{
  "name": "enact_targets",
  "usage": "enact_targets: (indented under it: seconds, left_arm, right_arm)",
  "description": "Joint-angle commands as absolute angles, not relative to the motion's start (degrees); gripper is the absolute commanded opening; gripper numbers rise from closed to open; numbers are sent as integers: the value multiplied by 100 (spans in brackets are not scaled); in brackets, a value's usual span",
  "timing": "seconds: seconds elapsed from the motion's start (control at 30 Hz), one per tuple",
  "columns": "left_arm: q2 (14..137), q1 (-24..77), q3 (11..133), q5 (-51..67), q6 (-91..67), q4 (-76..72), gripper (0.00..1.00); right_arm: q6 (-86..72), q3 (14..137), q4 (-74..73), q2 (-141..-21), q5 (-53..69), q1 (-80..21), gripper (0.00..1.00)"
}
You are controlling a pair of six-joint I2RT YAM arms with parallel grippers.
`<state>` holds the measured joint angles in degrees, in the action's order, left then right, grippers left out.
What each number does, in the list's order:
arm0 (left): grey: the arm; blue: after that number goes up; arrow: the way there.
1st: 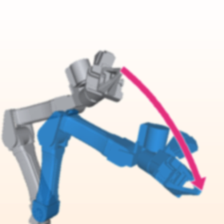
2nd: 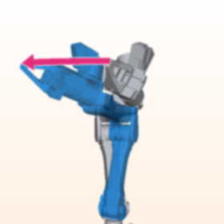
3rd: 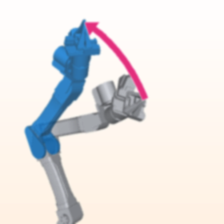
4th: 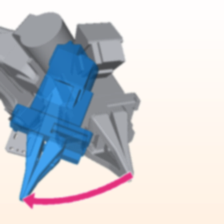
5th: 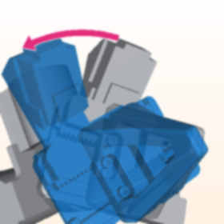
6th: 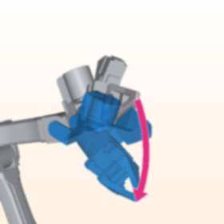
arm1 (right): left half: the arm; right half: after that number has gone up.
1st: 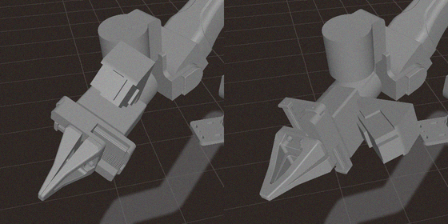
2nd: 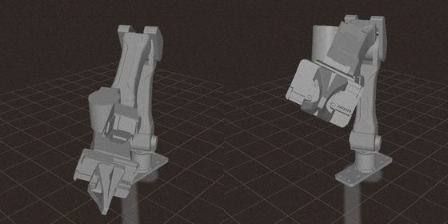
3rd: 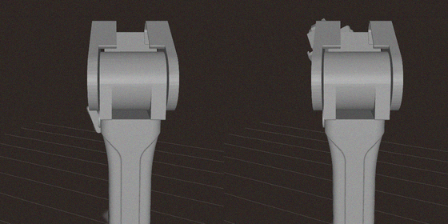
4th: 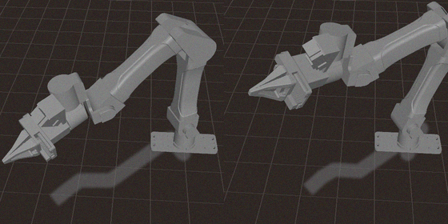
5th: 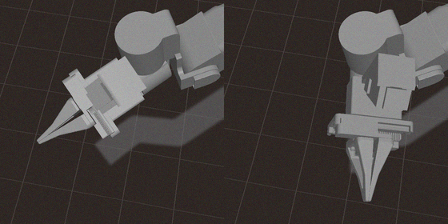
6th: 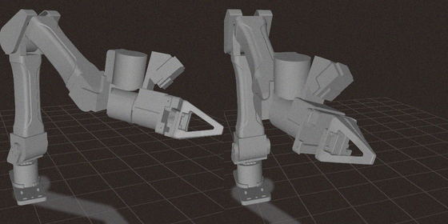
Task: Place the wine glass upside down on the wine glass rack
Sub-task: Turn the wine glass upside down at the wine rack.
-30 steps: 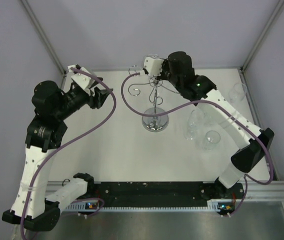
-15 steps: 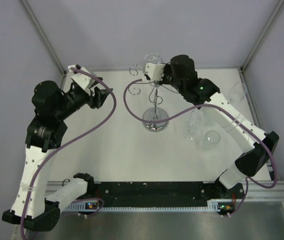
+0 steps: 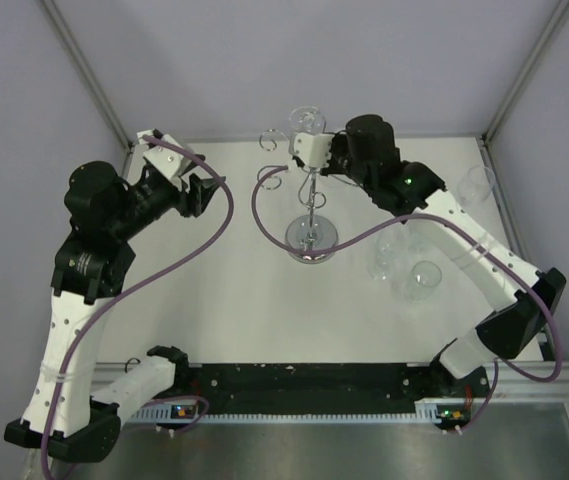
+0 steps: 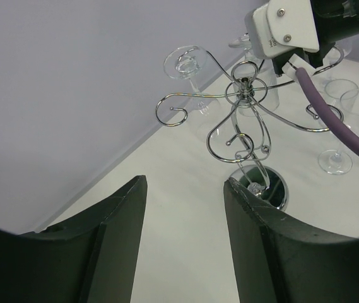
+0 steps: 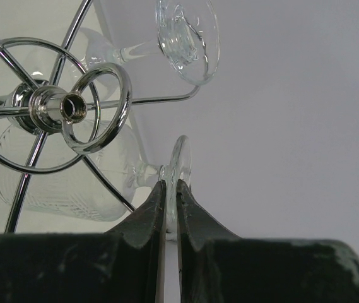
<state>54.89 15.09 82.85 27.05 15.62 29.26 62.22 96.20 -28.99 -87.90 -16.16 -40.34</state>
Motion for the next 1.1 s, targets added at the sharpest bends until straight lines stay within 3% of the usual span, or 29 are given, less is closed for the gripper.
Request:
enact_targets:
  seconds: [0.0, 1.07]
  left_arm:
    - [5423, 1529, 8262, 2637, 1644, 2848, 58]
    - [5379, 1529, 8218, 2566, 1749, 2892, 58]
  right_arm:
    - [6398, 9694, -2320, -8297, -1626, -4034, 0]
    - [6715, 9571, -2188, -8042, -2030, -4017, 0]
